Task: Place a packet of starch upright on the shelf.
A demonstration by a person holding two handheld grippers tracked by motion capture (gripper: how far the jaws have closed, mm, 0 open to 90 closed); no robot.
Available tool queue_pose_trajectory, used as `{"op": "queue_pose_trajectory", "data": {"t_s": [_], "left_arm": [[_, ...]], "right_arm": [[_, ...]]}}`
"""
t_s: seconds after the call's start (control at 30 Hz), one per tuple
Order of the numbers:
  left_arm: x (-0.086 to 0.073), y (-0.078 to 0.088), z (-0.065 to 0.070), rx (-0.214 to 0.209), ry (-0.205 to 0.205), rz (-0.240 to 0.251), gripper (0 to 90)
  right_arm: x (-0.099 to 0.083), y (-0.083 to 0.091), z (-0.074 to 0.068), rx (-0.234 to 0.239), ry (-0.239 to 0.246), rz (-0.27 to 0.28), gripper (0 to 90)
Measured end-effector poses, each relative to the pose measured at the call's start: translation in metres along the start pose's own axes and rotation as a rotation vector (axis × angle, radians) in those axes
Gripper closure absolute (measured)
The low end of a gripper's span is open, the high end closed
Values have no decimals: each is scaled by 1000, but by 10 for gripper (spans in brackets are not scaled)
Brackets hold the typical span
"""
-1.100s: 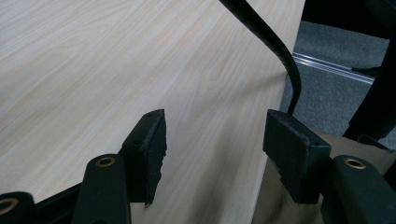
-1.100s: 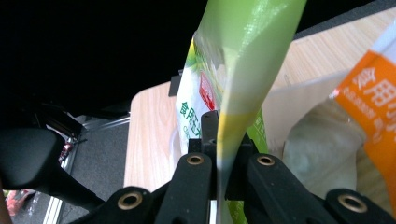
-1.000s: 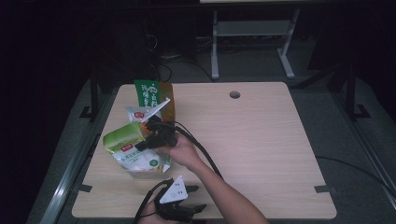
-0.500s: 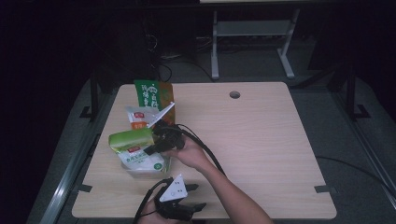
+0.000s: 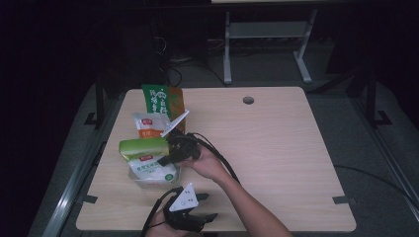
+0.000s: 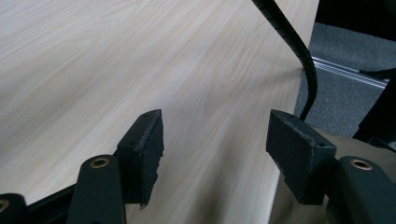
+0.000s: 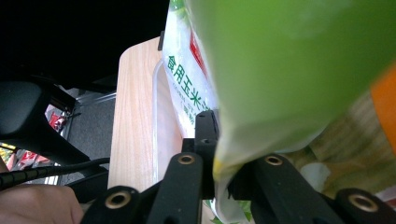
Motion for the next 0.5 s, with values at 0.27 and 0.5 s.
{"op": "queue_pose_trajectory", "data": {"t_s": [0.27,0.5], "left_arm": [[0,1,-3,10,12,4,353],[0,1,-5,13,19,10,352]], "right_arm": [[-5,9,0,-9,-10,8,737],[-8,19,0,-18,-2,24,677]]}}
Point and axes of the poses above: each handheld gripper's, and its own axes: y roughly backward along the jaws, x roughly out of its top, z roughly to its right, the point moved 1 cm from there along -y, roughly forward along the jaws, and after that the axes turned 6 degrees about y, right-handed, at the moved point
